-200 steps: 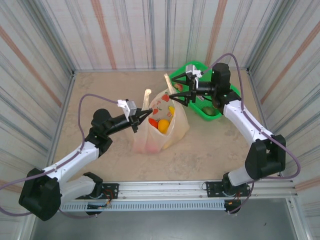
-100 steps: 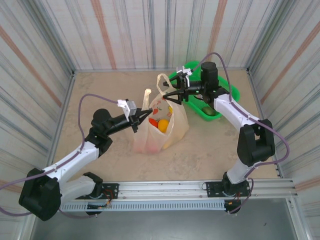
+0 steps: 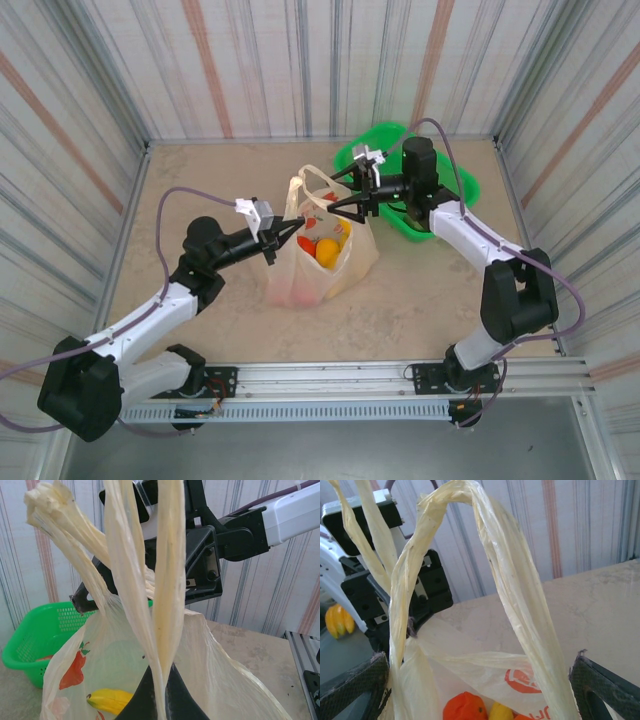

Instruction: Place the fake fruits into the plastic bag and tie a complex knot

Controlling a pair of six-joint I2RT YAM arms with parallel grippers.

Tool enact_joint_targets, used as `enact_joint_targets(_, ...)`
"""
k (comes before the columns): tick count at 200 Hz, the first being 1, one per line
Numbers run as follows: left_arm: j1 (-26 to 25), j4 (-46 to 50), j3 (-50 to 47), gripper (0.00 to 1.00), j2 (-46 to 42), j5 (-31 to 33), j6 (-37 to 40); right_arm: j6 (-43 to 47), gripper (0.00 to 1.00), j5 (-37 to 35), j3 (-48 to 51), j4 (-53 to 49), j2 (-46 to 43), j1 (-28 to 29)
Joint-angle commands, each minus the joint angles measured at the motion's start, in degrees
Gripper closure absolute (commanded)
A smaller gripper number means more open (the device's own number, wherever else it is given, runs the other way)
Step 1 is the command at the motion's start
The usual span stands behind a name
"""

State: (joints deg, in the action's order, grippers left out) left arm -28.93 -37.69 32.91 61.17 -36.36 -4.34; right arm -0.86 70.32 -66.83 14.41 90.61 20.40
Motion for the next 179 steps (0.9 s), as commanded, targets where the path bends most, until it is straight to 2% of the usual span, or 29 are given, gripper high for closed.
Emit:
enact_joint_targets(1,0.28,0.33,1.72,1.0,-0.99,0.41,0.31,-1.17,0.04,-0.33,0.73,2.72,-1.42,0.4)
enact_joint_targets(34,0.28,0.82,1.72,1.0,-1.4,0.39,0.51,-5.58,0.0,1.17,1.83,7.17,-2.85,0.49)
enact_joint_targets(104,0.28,1.61,1.99,1.0,-1.71,1.37,1.0,-3.64,0.03,-0.75,6.86,4.37,-8.61,0.66)
enact_joint_targets(158,0.28,1.78,2.03,1.0,-1.75,1.25,0.91,0.8,0.09,-4.26,3.18,2.47,-3.71,1.02)
enact_joint_targets(179,0.28,1.91,2.05,1.0,-1.68,1.2,0.89,0.86,0.14,-5.17,0.35,3.2,-0.7,1.27)
